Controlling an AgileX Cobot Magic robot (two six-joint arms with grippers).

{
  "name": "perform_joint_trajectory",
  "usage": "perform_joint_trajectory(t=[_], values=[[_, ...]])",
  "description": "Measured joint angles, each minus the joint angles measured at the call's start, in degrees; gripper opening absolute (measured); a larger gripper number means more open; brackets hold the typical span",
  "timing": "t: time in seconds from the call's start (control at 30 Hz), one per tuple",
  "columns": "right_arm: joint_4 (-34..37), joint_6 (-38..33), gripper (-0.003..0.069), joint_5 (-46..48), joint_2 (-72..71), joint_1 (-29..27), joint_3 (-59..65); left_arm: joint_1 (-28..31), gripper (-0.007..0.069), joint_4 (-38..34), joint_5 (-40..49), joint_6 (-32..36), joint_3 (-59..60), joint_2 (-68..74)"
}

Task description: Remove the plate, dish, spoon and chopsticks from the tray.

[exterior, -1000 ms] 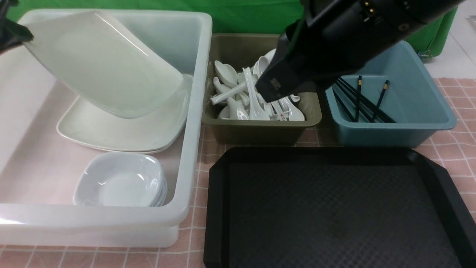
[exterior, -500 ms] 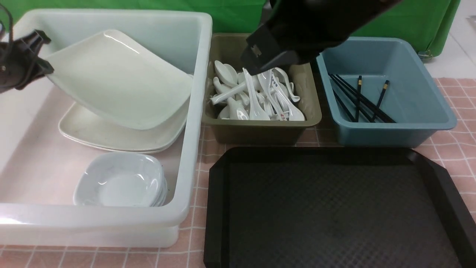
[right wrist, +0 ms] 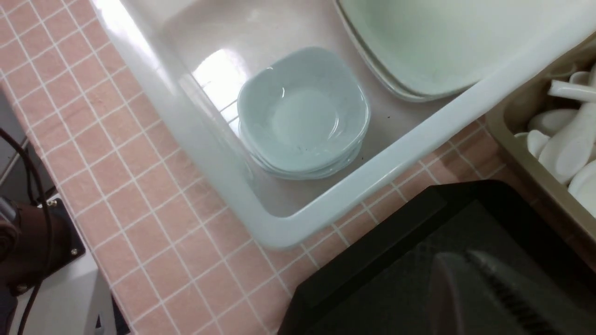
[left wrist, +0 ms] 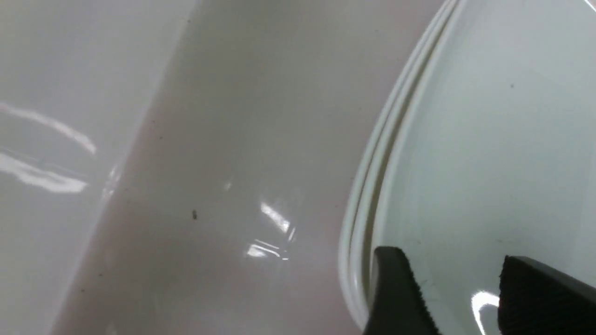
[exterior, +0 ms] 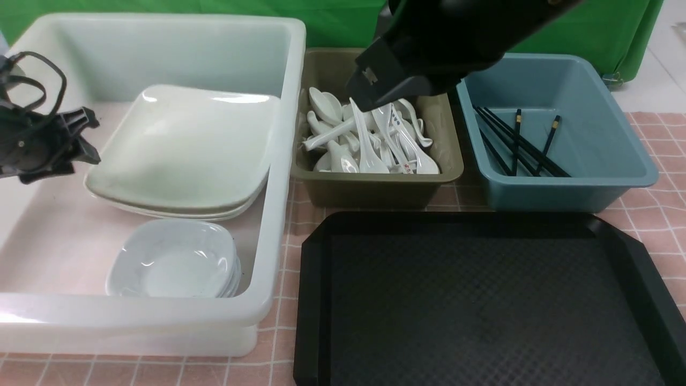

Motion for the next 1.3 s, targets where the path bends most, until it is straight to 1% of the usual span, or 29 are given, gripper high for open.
perform_joint_trajectory(t=[0.1, 0.2, 0.27, 0.3, 0.33, 0.37, 0.4, 0.43, 0.47, 0.53, 0.57, 0.63, 0.67, 0.7, 0.73, 0.77, 0.8, 0.87, 0.97, 1.1, 1.13, 1.17, 1.2, 1.23, 1.27, 1.3], values=[[0.0, 0.0, 0.003, 0.5, 0.0, 0.0, 0.0, 0.0, 0.0402, 4.75, 0.33, -2.58, -0.38, -1.82], [0.0, 0.0, 0.003, 0.83, 0.0, 0.0, 0.0, 0.0, 0.039, 6.5, 2.21, -3.36, -1.74, -3.8], [-0.18, 0.0, 0.003, 1.18, 0.0, 0.0, 0.0, -0.12, 0.0329, 6.55, 5.34, -3.59, -3.5, -5.8], [-0.26, 0.0, 0.003, 1.18, 0.0, 0.0, 0.0, -0.2, 0.0321, 6.55, 5.34, -3.59, -3.71, -6.03], [-1.88, 0.71, 0.003, 1.23, -0.08, 0.0, 0.0, -0.83, 0.0221, 6.55, 8.92, -2.32, -5.57, -8.42], [-2.17, 1.05, 0.003, 1.23, -0.14, 0.0, 0.0, -0.94, 0.0194, 6.49, 9.3, -2.07, -5.92, -9.05], [-3.95, 2.21, 0.003, 1.23, -0.38, 0.0, 0.0, -1.74, 0.0126, 6.22, 10.84, -0.53, -6.62, -10.87], [-5.65, 3.37, 0.003, 1.23, -0.85, 0.0, 0.0, -2.83, 0.0081, 5.7, 11.91, 1.18, -7.01, -12.51], [-10.02, 5.66, 0.003, 1.23, -1.93, 0.0, 0.0, -4.82, 0.0034, 4.7, 13.24, 4.35, -7.33, -15.79], [-14.75, 8.47, 0.003, 1.23, -3.81, 0.0, 0.0, -7.7, 0.0006, 3.49, 13.95, 6.23, -7.39, -20.55], [-18.54, 10.17, 0.003, 1.41, -6.25, 0.0, 0.0, -11.19, -0.0004, 2.83, 14.6, 7.14, -7.45, -24.65], [-21.85, 11.77, 0.003, 1.41, -8.83, 0.0, 0.06, -14.77, -0.0008, 2.82, 15.63, 8.31, -7.52, -28.8], [-24.49, 13.18, 0.003, 1.45, -11.35, 0.0, 0.45, -18.13, -0.001, 2.99, 16.55, 9.05, -7.56, -32.82], [-26.06, 14.09, 0.003, 1.45, -13.69, 0.0, 1.24, -20.46, -0.0011, 3.35, 17.18, 9.12, -7.56, -35.05], [-27.47, 15.03, 0.003, 1.36, -16.2, 0.0, 2.43, -23.99, -0.0012, 4.12, 17.86, 8.98, -7.21, -38.21], [-27.7, 15.03, 0.003, 1.31, -16.7, 0.0, 2.72, -24.58, -0.0012, 4.29, 18.0, 8.94, -7.21, -38.21], [-28.71, 16.25, 0.003, 0.87, -18.9, 0.0, 4.15, -26.83, -0.0011, 5.08, 18.06, 8.76, -6.61, -40.86], [-31.48, 20.22, 0.003, -3.86, -27.23, 0.0, 11.51, -33.58, -0.0013, 7.84, 17.74, 7.4, -3.28, -48.11], [-32.78, 23.68, 0.003, -11.62, -36.79, 0.0, 22.43, -37.87, -0.0013, 9.32, 15.9, 6.71, 3.34, -56.87], [-33.8, 28.26, 0.003, -25.48, -50.38, 0.0, 40.97, -39.42, -0.0013, 9.68, 11.09, 5.56, 15.6, -68.74], [-33.96, 28.37, 0.003, -26.29, -51.06, 0.0, 42.0, -39.42, -0.0013, 9.68, 10.73, 5.43, 16.31, -69.37], [-34.76, 29.11, 0.003, -32.61, -57.21, 0.0, 51.01, -39.42, -0.0013, 10.03, 8.24, 4.52, 22.18, -74.45], [-35.28, 29.38, 0.003, -36.44, -60.52, 0.0, 55.79, -39.42, -0.0013, 10.18, 6.75, 4.09, 25.83, -77.45], [-35.37, 29.49, 0.003, -37.13, -60.54, 0.0, 55.79, -39.42, -0.0013, 10.18, 6.43, 3.97, 26.56, -78.02], [-36.13, 29.64, 0.003, -42.88, -65.49, 0.0, 62.93, -39.42, -0.0013, 10.31, 4.1, 2.9, 32.11, -82.52], [-36.23, 29.7, 0.003, -46.27, -68.28, 0.0, 67.02, -39.42, -0.0013, 10.31, 2.87, 2.52, 35.29, -85.11]])
